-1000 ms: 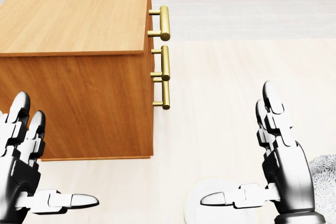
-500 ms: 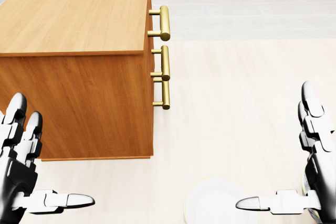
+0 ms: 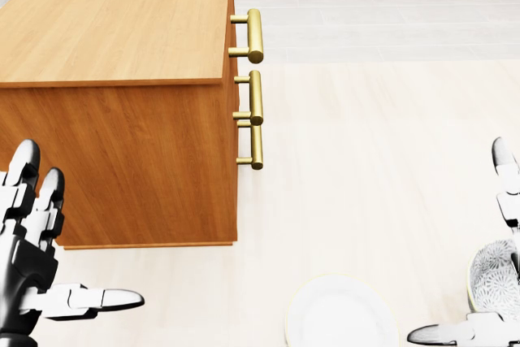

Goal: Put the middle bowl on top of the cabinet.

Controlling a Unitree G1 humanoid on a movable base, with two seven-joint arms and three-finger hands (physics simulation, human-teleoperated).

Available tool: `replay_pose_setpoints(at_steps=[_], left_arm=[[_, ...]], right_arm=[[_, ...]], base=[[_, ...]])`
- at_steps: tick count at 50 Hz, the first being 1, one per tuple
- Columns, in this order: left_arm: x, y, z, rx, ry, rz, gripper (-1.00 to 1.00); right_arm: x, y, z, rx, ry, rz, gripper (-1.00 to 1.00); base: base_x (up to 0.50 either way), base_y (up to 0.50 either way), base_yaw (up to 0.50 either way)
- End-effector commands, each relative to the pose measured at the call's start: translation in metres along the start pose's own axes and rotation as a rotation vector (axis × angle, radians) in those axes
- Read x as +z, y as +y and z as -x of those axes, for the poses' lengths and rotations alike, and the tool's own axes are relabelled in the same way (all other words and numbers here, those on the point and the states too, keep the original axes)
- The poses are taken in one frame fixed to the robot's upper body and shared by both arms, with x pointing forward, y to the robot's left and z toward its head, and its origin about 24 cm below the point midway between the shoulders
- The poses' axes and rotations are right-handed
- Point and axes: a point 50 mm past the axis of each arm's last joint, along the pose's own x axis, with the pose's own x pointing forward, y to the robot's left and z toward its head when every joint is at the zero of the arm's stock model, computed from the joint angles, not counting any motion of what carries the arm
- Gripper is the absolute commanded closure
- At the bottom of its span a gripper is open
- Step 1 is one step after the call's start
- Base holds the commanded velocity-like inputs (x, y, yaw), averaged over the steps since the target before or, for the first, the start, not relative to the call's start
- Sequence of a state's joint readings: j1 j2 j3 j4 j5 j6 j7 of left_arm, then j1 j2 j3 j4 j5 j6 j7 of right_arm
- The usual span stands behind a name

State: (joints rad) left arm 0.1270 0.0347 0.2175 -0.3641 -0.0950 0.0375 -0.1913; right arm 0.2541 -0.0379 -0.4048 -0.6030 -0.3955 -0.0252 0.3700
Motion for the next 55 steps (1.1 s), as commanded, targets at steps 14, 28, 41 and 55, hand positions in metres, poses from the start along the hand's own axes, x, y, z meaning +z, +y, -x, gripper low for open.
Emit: replay_pose_setpoints(at_steps=[14,28,41,55], left_arm=[[0.001,-0.002,-0.002,-0.005,-0.003,-0.003,-1.00],[-0.001,-0.005,0.000,-0.015,-0.003,-0.009,-1.00],[0.009,-0.007,0.002,-0.024,-0.021,-0.002,-1.00],[0.010,-0.005,0.001,-0.021,-0.022,-0.002,-1.00]], right_arm=[[0.007,-0.023,0.012,0.009,0.036,0.246,-1.00],[0.003,-0.030,0.017,0.027,0.097,0.331,-1.00],[-0.005,-0.034,0.027,-0.001,0.171,0.350,-1.00],[-0.013,-0.036,0.032,0.011,0.253,0.413,-1.00]], base=[[0.00,0.00,0.00],[0.00,0.00,0.00],[0.00,0.00,0.00],[0.00,0.00,0.00]])
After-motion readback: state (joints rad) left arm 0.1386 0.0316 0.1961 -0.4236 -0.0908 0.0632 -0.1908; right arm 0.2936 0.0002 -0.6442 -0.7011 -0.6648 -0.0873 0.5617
